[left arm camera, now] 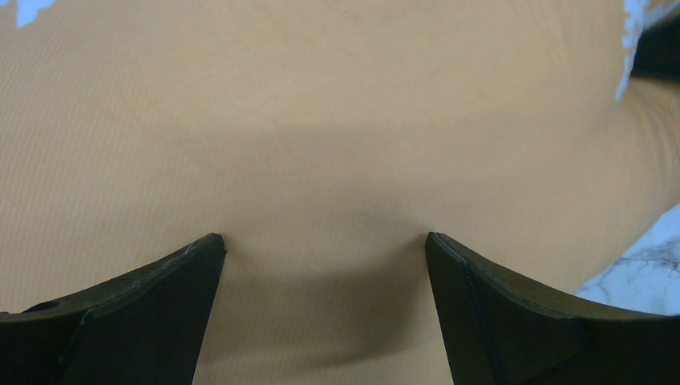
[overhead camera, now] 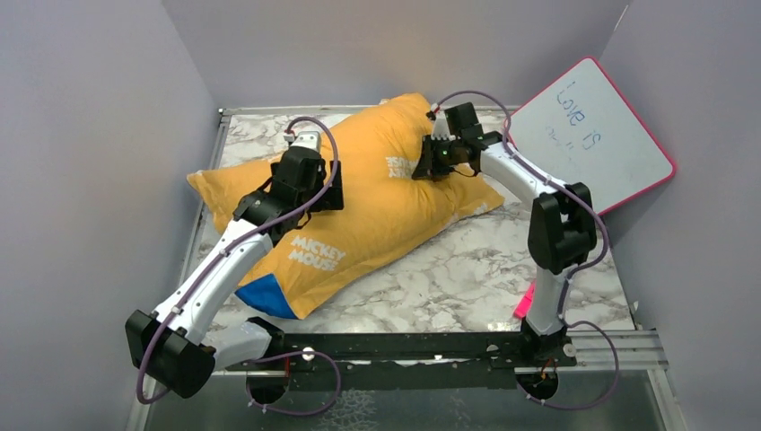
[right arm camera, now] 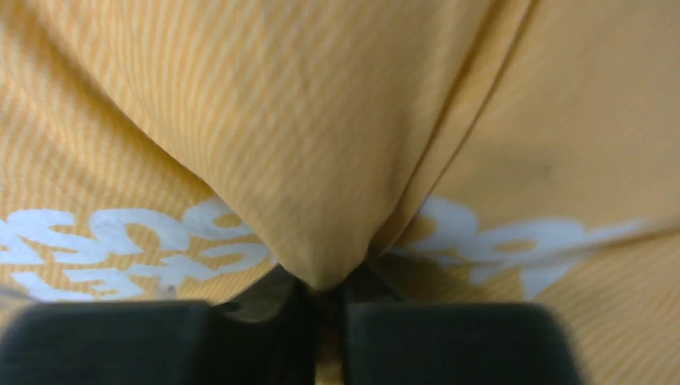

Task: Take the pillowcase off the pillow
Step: Turn over the pillow at the center of the board, then adjust the pillow at the center of the board.

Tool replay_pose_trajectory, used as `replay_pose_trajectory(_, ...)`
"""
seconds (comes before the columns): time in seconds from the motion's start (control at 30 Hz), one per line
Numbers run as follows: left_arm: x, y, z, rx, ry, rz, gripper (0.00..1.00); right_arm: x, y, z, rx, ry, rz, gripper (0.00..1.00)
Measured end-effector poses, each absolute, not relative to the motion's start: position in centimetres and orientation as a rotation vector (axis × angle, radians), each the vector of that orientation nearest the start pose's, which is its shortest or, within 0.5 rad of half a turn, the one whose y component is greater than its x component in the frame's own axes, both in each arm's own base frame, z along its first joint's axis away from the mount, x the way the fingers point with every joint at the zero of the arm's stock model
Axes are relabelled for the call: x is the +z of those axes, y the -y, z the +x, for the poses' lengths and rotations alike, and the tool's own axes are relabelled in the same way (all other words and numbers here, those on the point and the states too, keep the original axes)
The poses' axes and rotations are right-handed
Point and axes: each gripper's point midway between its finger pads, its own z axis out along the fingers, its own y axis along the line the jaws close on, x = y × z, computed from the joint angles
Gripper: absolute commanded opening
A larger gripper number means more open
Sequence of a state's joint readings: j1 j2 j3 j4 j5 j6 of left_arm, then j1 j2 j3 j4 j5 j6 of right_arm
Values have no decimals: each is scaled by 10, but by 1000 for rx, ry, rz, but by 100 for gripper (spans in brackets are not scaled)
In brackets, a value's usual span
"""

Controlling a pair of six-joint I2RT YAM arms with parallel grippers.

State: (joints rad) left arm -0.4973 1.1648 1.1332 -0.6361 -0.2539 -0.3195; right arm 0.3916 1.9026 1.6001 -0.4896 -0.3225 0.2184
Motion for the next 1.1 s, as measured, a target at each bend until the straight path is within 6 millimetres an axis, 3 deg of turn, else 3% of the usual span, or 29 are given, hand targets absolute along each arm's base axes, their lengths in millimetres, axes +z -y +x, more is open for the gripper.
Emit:
replay_pose_trajectory(0.07,222,121,305,-142,-2223,-22,99,127,-259,419,789,-2453,-382,1)
replay_pose_trajectory(0.13,216,107,297,-115,-2223,-99,99,124,-260,405,842,-2457,-376,1)
replay_pose_trajectory(0.3,201,73,283,-85,-2220,-258,98,146,-265,360,908,-2377,-435,1)
replay_pose_trajectory(0.47,189,45,306,-40,-2229,-357,98,166,-280,299,1003,-2333,-590,1)
replay_pose_trajectory(0.5,186,42,314,-40,-2230,-362,97,174,-281,286,1025,-2314,-625,5)
replay_pose_trajectory(0.63,187,42,348,-123,-2239,-311,93,211,-278,255,1067,-2211,-700,52)
replay_pose_trajectory(0.67,193,42,366,-139,-2223,-305,92,220,-275,250,1058,-2183,-715,60)
replay_pose_trajectory(0.77,199,57,402,-224,-2217,-214,91,243,-259,250,945,-2125,-692,76)
replay_pose_trajectory(0.83,201,67,417,-275,-2206,-161,92,256,-246,263,816,-2091,-629,82)
replay_pose_trajectory(0.97,204,73,417,-307,-2194,-119,97,266,-205,301,500,-2079,-398,89)
replay_pose_trajectory(1.1,207,70,395,-307,-2177,-109,99,252,-182,322,349,-2117,-280,89)
